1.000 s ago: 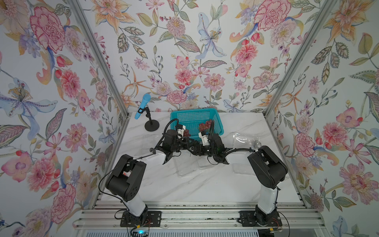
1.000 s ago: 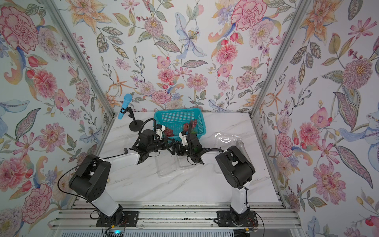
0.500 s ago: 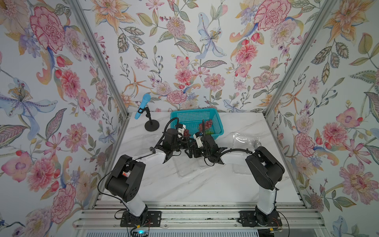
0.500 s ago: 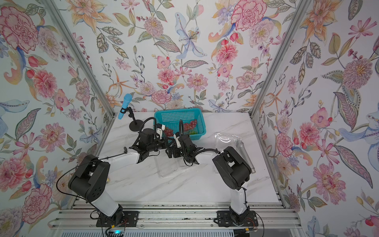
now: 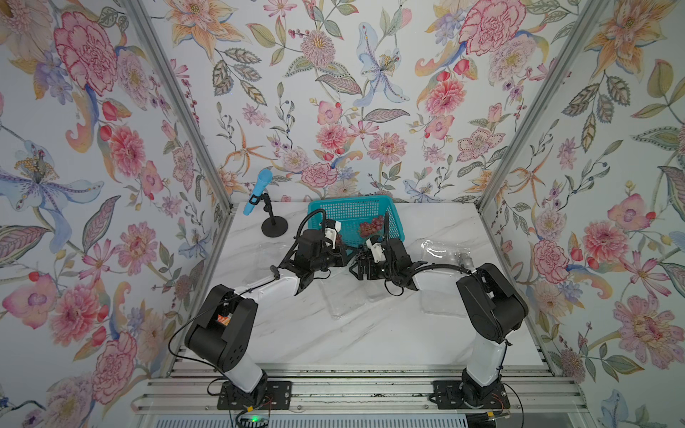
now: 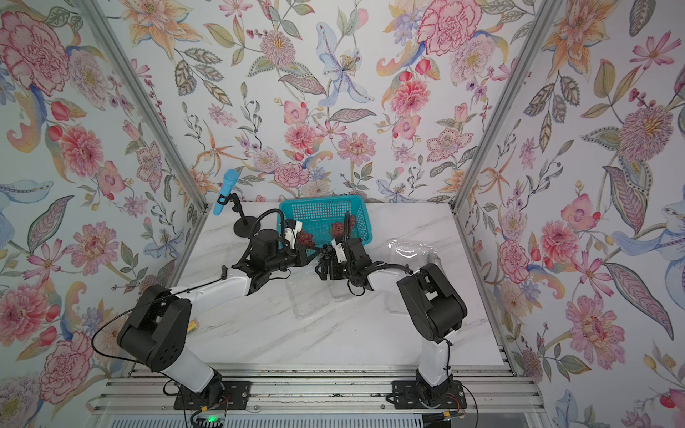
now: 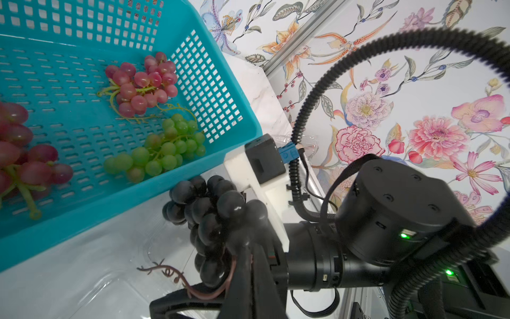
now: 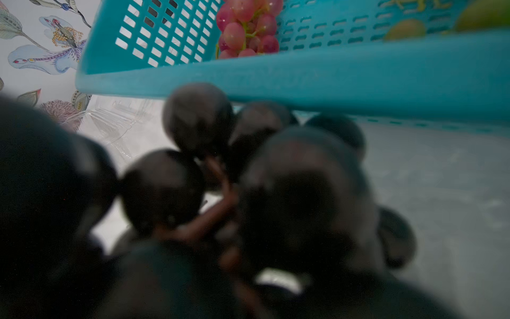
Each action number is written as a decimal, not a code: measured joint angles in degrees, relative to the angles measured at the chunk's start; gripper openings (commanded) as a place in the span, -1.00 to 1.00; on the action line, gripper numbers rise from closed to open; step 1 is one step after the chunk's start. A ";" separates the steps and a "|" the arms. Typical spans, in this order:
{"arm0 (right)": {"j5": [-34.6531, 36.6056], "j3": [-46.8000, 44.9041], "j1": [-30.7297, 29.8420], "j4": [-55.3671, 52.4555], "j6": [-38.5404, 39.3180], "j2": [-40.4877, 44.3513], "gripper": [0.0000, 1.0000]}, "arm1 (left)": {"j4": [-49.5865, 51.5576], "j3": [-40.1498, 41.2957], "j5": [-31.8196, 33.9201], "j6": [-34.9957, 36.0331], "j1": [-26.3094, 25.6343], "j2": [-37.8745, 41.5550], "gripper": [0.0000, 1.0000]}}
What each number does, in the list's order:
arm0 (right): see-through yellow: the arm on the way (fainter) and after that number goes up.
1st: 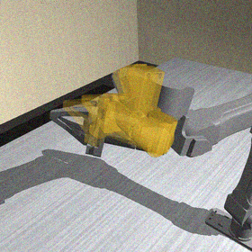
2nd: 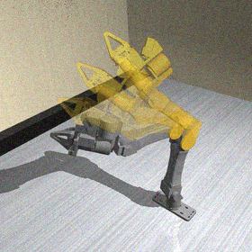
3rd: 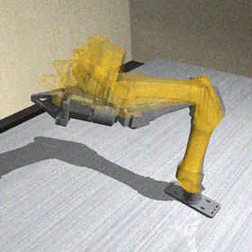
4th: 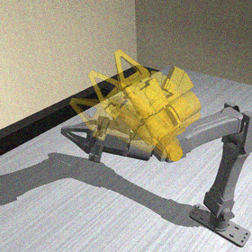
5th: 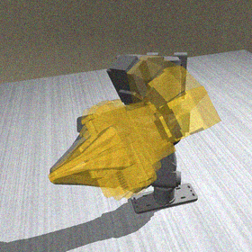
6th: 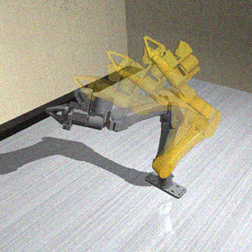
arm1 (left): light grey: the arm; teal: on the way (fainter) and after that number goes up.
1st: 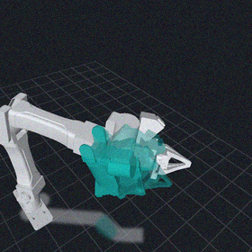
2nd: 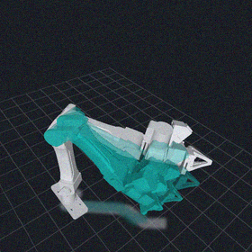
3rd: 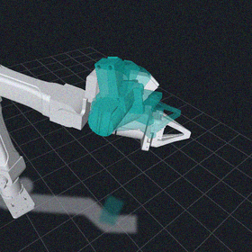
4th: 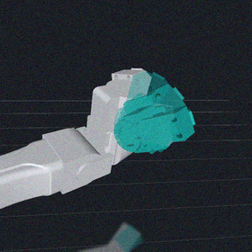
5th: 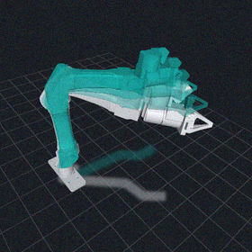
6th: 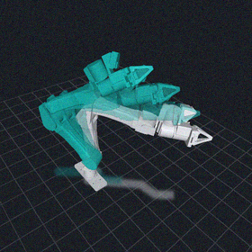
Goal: Pack grapes into containers
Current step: Place the grape into the packing box.
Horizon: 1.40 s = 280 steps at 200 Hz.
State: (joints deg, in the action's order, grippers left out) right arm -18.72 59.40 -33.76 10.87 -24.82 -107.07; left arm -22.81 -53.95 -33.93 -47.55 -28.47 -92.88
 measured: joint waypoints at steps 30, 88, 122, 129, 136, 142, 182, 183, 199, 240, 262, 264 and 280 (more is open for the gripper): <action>-2.38 -1.62 -0.22 0.04 0.44 0.28 0.99 | -0.20 -0.52 -0.31 0.15 0.00 0.00 -1.00; -5.35 -4.85 0.31 0.17 1.18 7.08 0.99 | -0.42 -0.52 -0.39 0.15 0.00 0.00 -1.00; -7.04 -5.38 3.17 0.83 1.51 12.11 0.99 | -0.50 -0.52 -0.48 0.13 0.00 0.00 -1.00; -7.34 -5.75 3.82 0.90 1.55 12.83 0.99 | -0.63 -0.52 -0.59 0.13 0.00 0.00 -1.00; -7.56 -6.23 4.48 0.83 1.62 13.53 0.99 | -0.83 -0.52 -0.63 0.13 0.00 0.00 -1.00; -7.72 -6.73 5.03 0.81 1.68 14.16 0.99 | -0.96 -0.52 -0.68 0.11 0.00 0.00 -1.00; -7.91 -12.13 9.77 1.25 0.85 19.91 0.99 | -1.31 -0.68 -1.90 0.11 -0.17 0.00 -1.00; -7.91 -12.26 9.86 1.27 0.81 20.00 0.99 | -1.29 -0.70 -1.90 0.11 -0.17 0.00 -1.00; -7.87 -14.19 12.00 1.38 -0.07 22.29 0.99 | -1.29 -1.44 -1.90 0.09 -0.39 -0.24 -1.00; -6.93 -15.19 14.14 -0.44 -0.92 23.76 0.96 | -1.75 -3.45 -2.08 -0.09 -1.86 -1.66 -1.00; -6.34 -15.41 14.12 -1.51 -0.90 23.65 0.93 | -2.25 -3.61 -2.34 -0.46 -2.62 -3.15 -1.00; -6.27 -15.47 14.12 -1.53 -0.90 23.63 0.93 | -2.29 -3.61 -2.36 -0.48 -2.69 -3.28 -1.00; -5.84 -16.11 14.12 -1.75 -0.90 23.47 0.90 | -2.54 -3.61 -2.43 -0.63 -3.06 -4.44 -1.00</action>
State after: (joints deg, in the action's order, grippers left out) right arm -24.56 43.29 -19.64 9.13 -25.71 -83.59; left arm -25.34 -57.56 -36.36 -48.18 -31.53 -97.32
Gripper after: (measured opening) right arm 0.963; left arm 0.055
